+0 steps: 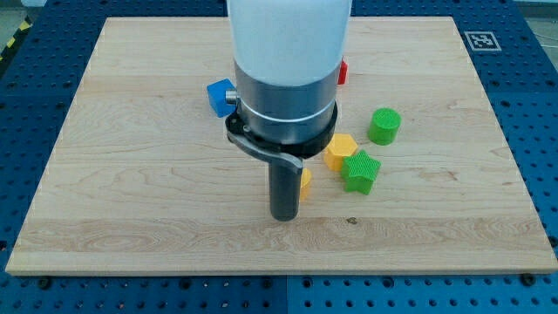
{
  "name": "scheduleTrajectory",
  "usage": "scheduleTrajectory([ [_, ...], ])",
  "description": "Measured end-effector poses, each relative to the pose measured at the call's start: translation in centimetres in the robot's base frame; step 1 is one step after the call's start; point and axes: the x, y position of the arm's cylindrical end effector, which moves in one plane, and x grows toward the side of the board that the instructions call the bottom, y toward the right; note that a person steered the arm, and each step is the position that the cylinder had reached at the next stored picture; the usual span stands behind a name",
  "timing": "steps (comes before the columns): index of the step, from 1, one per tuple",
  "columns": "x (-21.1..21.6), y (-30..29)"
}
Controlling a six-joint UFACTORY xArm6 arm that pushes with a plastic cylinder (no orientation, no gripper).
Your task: Push the yellow heart into the yellow hexagon
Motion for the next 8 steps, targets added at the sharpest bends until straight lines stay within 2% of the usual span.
scheduleTrajectory([
  [2,-1.6,0.5],
  [4,-7.0,0.6],
  [7,-8.2,0.2],
  [8,-10.2,0.3],
])
